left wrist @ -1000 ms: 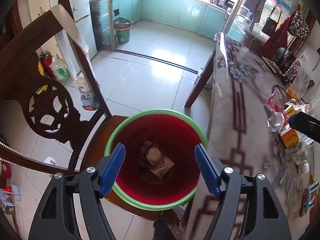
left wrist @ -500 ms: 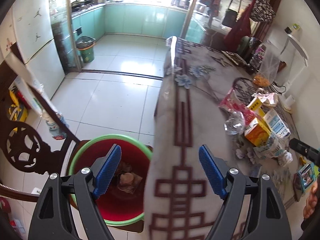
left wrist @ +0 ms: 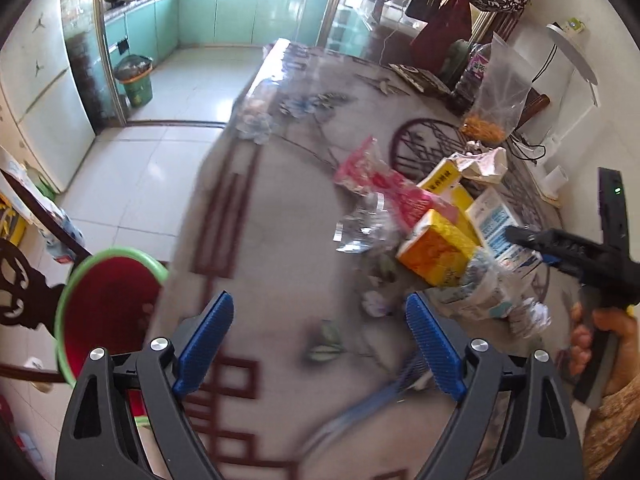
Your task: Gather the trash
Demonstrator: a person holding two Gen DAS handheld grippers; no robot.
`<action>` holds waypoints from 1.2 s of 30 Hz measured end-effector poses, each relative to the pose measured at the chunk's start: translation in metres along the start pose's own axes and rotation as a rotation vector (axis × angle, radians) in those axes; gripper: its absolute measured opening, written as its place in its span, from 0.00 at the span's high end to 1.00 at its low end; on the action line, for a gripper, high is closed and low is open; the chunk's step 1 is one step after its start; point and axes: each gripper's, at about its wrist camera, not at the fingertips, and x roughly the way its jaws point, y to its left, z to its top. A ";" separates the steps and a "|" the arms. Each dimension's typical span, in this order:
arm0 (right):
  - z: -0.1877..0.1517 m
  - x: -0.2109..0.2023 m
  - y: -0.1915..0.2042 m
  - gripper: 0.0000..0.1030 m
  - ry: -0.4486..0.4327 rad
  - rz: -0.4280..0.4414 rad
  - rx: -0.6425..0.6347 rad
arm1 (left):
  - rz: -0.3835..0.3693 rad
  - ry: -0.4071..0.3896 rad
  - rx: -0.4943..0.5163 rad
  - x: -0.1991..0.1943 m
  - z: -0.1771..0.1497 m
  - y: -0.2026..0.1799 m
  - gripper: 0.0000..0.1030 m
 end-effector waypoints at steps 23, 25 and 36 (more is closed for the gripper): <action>0.005 -0.067 -0.089 0.65 -0.097 0.166 -0.034 | 0.108 0.239 -0.298 0.128 0.031 -0.115 0.17; 0.008 -0.062 -0.091 0.65 -0.087 0.174 -0.033 | 0.090 0.269 -0.311 0.133 0.029 -0.113 0.22; 0.020 -0.049 -0.056 0.65 -0.068 0.239 -0.131 | -0.026 0.241 -0.230 0.112 0.026 -0.111 0.68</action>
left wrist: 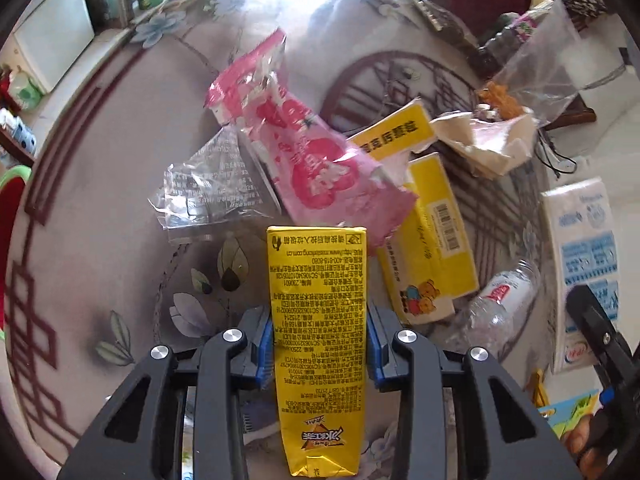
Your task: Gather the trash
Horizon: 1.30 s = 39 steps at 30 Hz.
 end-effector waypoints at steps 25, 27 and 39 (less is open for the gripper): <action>-0.029 -0.027 0.069 0.65 -0.039 0.027 -0.095 | 0.056 -0.300 0.132 -0.125 -0.050 0.040 0.68; -0.033 -0.026 0.072 0.65 -0.037 0.028 -0.099 | 0.059 -0.306 0.126 -0.128 -0.053 0.046 0.68; -0.046 -0.019 0.098 0.65 -0.016 0.027 -0.125 | 0.051 -0.314 0.107 -0.135 -0.062 0.072 0.68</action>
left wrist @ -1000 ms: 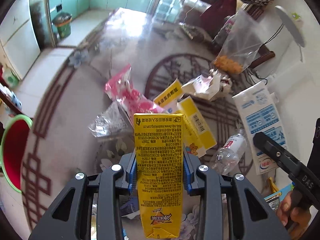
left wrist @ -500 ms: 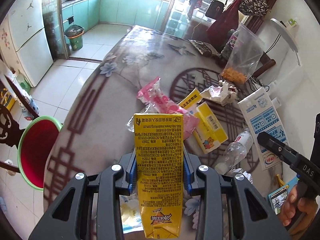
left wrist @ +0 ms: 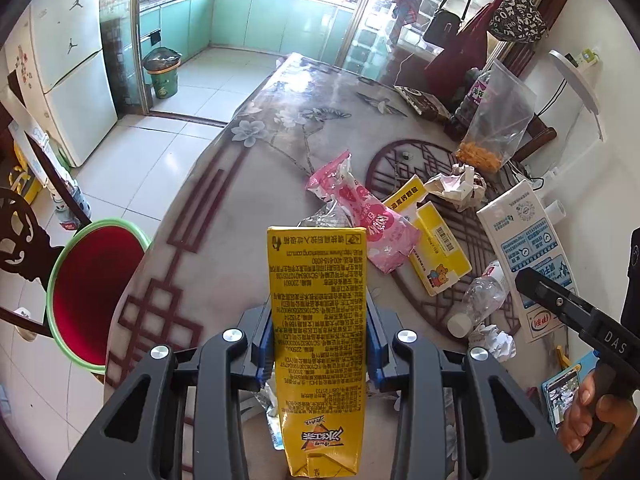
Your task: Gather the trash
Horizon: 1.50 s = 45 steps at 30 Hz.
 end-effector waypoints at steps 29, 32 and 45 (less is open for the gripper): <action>0.004 0.054 0.088 0.65 0.028 -0.026 -0.009 | -0.019 0.005 0.000 -0.007 0.033 0.106 0.68; 0.003 0.059 0.100 0.65 0.022 -0.028 -0.007 | -0.021 0.002 0.003 -0.009 0.036 0.119 0.68; -0.001 0.082 0.162 0.65 0.021 -0.026 -0.039 | 0.016 0.027 -0.033 -0.007 0.033 0.196 0.68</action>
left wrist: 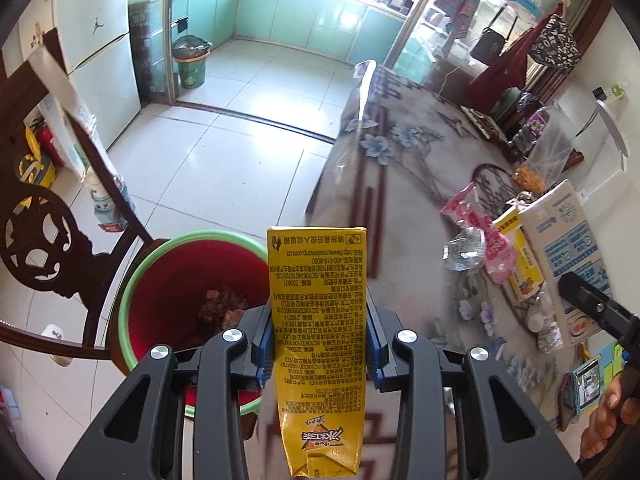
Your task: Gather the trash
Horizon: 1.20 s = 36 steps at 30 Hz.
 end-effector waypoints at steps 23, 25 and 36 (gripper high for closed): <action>0.005 0.026 0.041 0.65 0.027 0.012 -0.028 | 0.034 0.038 -0.023 0.015 0.001 0.046 0.68; 0.005 0.026 0.042 0.65 0.027 0.010 -0.028 | 0.042 0.035 -0.022 0.016 0.002 0.050 0.68; 0.005 0.046 0.056 0.65 0.074 0.028 -0.047 | 0.159 0.061 -0.081 0.029 -0.003 0.102 0.68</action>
